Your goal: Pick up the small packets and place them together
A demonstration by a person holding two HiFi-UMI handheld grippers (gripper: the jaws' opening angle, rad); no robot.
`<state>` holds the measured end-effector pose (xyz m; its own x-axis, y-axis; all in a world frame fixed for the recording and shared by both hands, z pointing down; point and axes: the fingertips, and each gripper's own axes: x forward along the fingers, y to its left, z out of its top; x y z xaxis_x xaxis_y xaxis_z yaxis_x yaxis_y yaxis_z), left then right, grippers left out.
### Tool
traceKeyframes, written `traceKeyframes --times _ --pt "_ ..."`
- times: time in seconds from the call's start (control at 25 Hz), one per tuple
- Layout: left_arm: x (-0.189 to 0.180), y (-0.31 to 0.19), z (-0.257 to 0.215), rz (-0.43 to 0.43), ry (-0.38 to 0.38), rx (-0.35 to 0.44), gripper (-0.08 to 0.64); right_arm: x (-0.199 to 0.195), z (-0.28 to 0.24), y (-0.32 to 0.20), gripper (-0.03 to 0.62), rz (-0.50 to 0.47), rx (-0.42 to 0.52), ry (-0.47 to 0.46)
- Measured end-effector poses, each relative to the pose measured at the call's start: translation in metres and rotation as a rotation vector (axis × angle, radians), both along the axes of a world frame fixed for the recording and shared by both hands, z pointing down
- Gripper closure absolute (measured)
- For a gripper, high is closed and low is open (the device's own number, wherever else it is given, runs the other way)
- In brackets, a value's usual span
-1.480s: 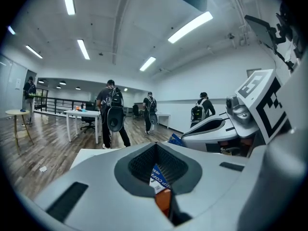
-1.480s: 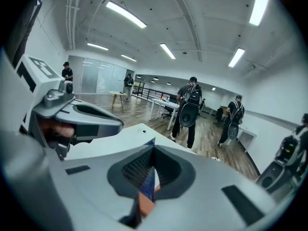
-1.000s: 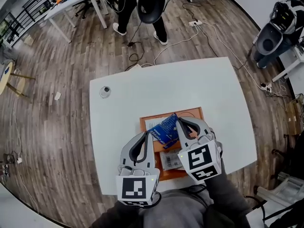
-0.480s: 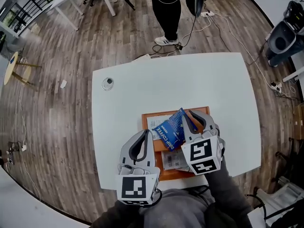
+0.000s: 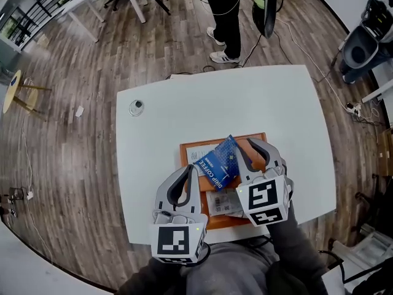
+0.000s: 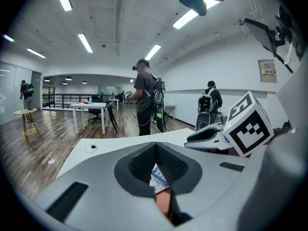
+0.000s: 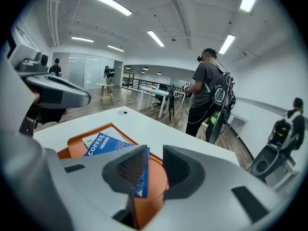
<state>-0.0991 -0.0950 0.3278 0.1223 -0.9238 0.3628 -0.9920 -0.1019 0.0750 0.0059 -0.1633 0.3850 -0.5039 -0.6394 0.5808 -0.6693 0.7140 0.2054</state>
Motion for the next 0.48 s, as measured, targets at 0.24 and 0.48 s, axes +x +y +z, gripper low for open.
traceKeyframes --times 0.24,0.48 --pt "0.006 0.011 -0.005 0.039 0.017 0.02 0.563 0.014 -0.008 0.018 0.5 0.044 0.018 0.014" --pt "0.015 0.031 -0.001 0.101 0.038 0.012 0.563 0.028 -0.001 0.054 0.5 0.098 -0.003 0.041"
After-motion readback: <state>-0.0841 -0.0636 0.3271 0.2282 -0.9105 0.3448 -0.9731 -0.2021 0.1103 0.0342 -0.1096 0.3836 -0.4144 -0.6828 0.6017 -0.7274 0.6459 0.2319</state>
